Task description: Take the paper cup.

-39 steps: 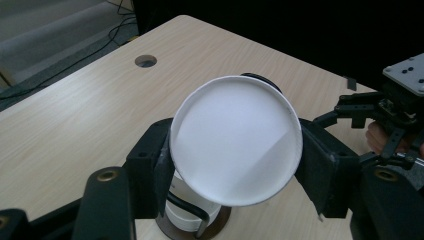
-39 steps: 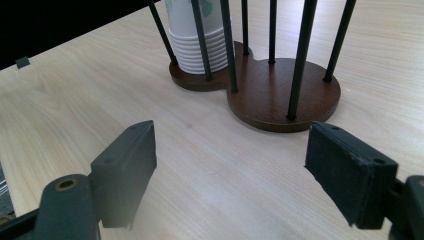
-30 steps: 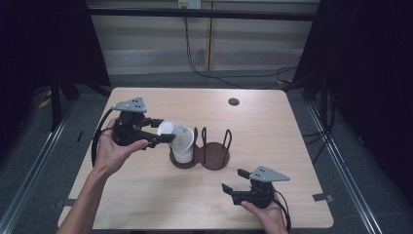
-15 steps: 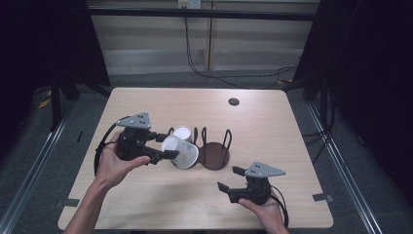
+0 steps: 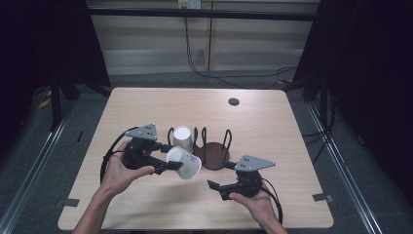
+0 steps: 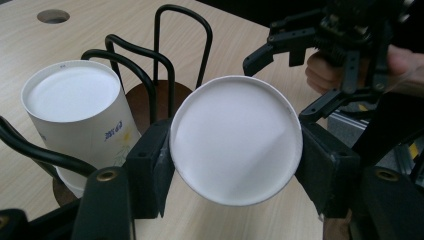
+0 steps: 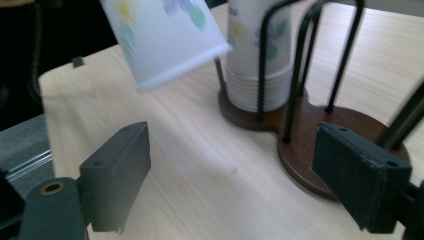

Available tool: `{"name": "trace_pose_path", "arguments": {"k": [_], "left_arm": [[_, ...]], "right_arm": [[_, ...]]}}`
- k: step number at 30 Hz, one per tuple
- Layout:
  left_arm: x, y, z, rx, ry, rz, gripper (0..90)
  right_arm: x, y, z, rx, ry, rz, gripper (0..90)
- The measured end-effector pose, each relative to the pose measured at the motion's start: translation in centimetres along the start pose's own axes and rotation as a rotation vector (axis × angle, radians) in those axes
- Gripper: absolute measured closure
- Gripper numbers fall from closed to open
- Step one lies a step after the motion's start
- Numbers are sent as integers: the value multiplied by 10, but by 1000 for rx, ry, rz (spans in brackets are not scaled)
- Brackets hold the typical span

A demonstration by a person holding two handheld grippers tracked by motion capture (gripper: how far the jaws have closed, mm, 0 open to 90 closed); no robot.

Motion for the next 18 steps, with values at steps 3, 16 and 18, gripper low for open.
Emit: {"name": "trace_pose_path", "arguments": {"k": [3, 16, 18], "left_arm": [[-2, -1, 3, 7, 2, 7, 374], [-13, -5, 16, 26, -36, 16, 374], [-14, -5, 17, 28, -40, 21, 374]], "right_arm": [[2, 8, 0, -14, 13, -13, 148], [23, 21, 21, -14, 132, -91, 138], [23, 17, 22, -5, 144, -95, 139]]}}
Point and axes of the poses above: each handheld gripper's, and its own axes: z roughly forward along the jaws, y roughly out of its top, x roughly to its left, the point moved 9 cm from there along z, roughly forward along the jaws, and after that the axes turned 9 degrees about x, right-handed, at the moved point
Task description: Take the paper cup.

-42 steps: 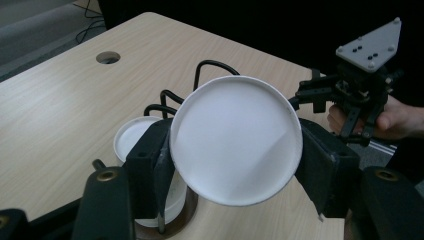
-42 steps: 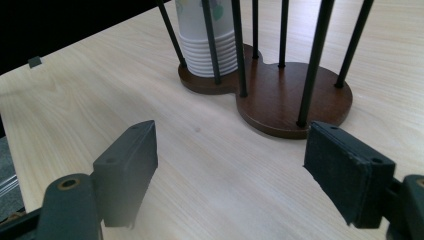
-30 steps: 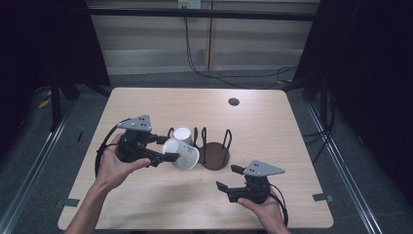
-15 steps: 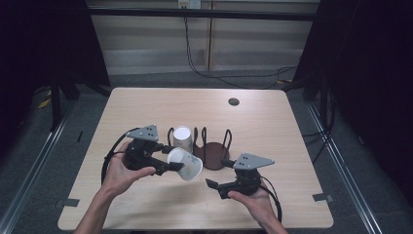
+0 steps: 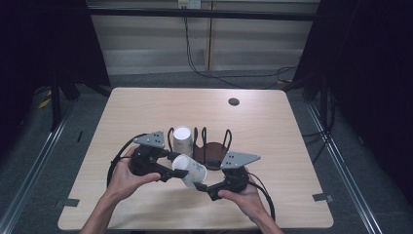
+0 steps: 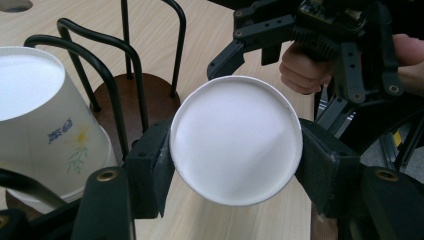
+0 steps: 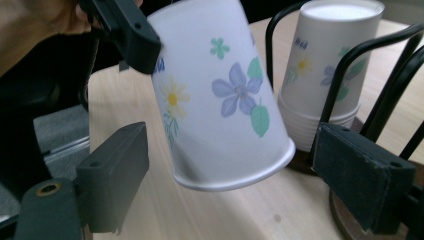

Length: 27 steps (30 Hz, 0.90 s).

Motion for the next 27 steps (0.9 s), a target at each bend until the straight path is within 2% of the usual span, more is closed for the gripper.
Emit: {"name": "trace_pose_path", "arguments": {"k": [2, 5, 6, 9, 11, 13, 14, 19, 24, 27], "left_arm": [[-1, -2, 2, 20, 7, 8, 374], [-1, -1, 2, 14, -1, 7, 374], [-4, 0, 3, 7, -15, 9, 374], [-6, 1, 3, 8, -17, 14, 374], [-10, 3, 4, 2, -37, 18, 375], [-10, 3, 4, 3, -39, 19, 375], [-10, 4, 2, -11, -51, 8, 375], [-10, 3, 4, -5, -62, 5, 375], [-16, 5, 9, 0, -97, 18, 375], [-17, 5, 9, 1, -97, 16, 375]], "right_arm": [[-1, -3, 0, -4, 2, 1, 139], [-2, -5, 0, -4, 10, 2, 135], [-2, -5, 2, -6, 13, 0, 137], [-1, -4, 3, -13, 14, -6, 154], [3, -3, 5, -14, 28, -21, 177], [3, -3, 6, -12, 26, -28, 178], [5, -3, 7, -11, 38, -31, 188], [6, -3, 9, -17, 49, -43, 188], [12, -4, 13, -9, 73, -73, 216], [14, -5, 15, -9, 79, -84, 219]]}}
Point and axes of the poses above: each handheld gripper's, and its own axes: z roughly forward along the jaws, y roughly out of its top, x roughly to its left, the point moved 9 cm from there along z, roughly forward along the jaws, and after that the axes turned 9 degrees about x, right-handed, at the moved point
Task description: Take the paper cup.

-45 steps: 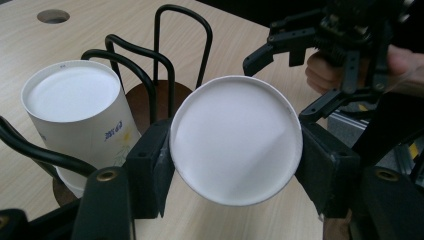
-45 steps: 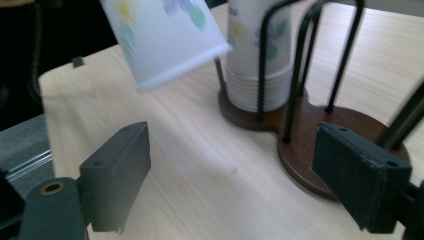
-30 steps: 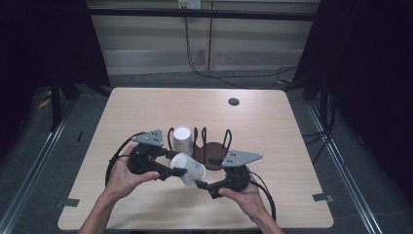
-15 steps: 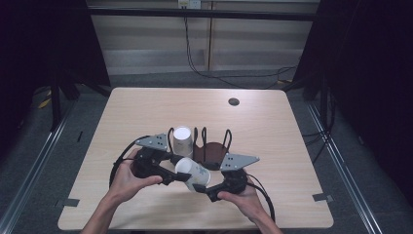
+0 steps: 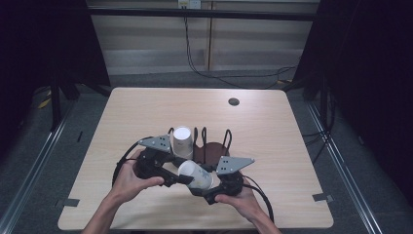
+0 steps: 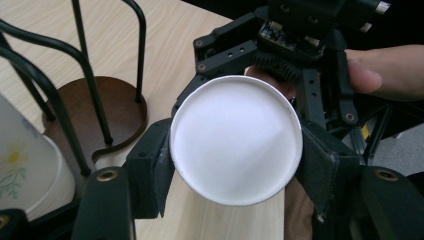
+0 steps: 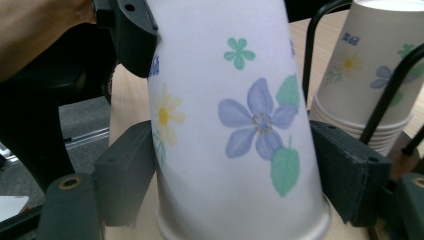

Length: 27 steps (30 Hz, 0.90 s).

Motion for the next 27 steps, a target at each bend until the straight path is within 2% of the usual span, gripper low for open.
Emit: {"name": "trace_pose_path", "arguments": {"k": [4, 6, 8, 16, 18, 22, 23, 27], "left_arm": [[1, 0, -3, -6, -22, -8, 374], [4, -3, -3, -22, -49, -30, 374], [4, -4, -3, -20, -50, -33, 373], [4, -2, -1, -34, -27, -25, 359], [5, -2, -1, -35, -4, -24, 349], [8, -3, 0, -31, 20, -27, 274], [9, -4, 0, -18, 31, -20, 258], [7, -5, 3, -11, 26, -22, 250]], "right_arm": [[5, -2, 3, 10, 11, -15, 252], [6, -2, 4, 10, 14, -11, 271], [5, -2, 4, 13, 14, -6, 278], [3, -4, 3, 21, 22, 21, 296], [2, -4, 2, 22, 20, 27, 296], [1, -4, 0, 22, 21, 37, 298], [0, -4, 0, 23, 19, 42, 299], [-1, -5, -1, 42, 17, 37, 301]]}}
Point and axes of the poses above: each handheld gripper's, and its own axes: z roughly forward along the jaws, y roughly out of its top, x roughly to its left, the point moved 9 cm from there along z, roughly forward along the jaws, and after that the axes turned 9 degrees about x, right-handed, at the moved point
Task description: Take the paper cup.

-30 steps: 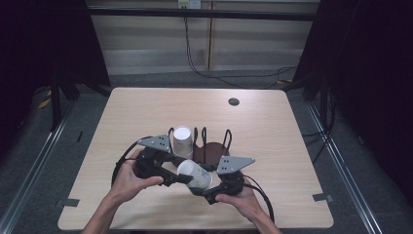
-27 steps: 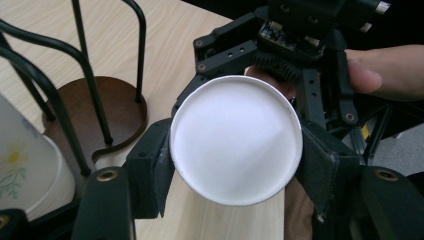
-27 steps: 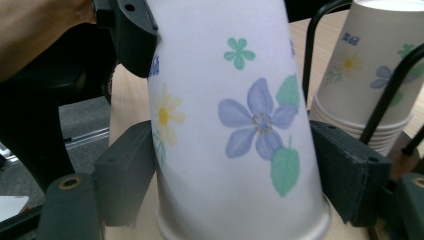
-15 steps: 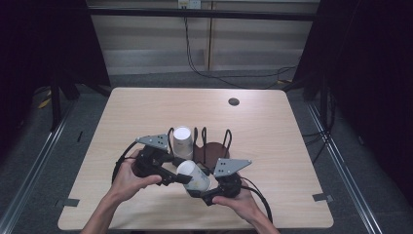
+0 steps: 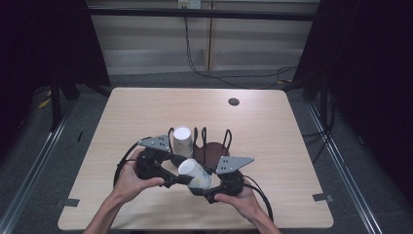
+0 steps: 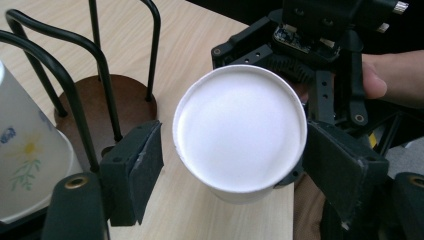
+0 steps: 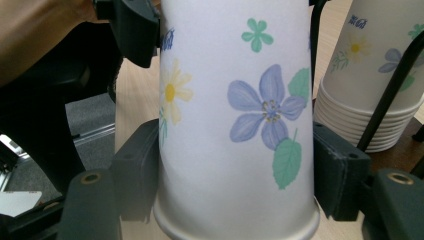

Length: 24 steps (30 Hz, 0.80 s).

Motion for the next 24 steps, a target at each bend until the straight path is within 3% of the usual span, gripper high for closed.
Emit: {"name": "trace_pose_path", "arguments": {"k": [9, 13, 16, 24], "left_arm": [[5, -1, -1, -8, 44, 2, 206], [5, -2, -1, -17, 41, 2, 231], [4, -3, -2, -12, 50, 5, 230], [7, -7, -2, 14, 81, 21, 216]], "right_arm": [[-5, -1, -6, 26, -16, 8, 305], [-7, -3, -6, 41, -28, 13, 304], [-8, -8, -4, 82, -39, 12, 305], [-9, -9, -6, 114, -39, 16, 309]]}}
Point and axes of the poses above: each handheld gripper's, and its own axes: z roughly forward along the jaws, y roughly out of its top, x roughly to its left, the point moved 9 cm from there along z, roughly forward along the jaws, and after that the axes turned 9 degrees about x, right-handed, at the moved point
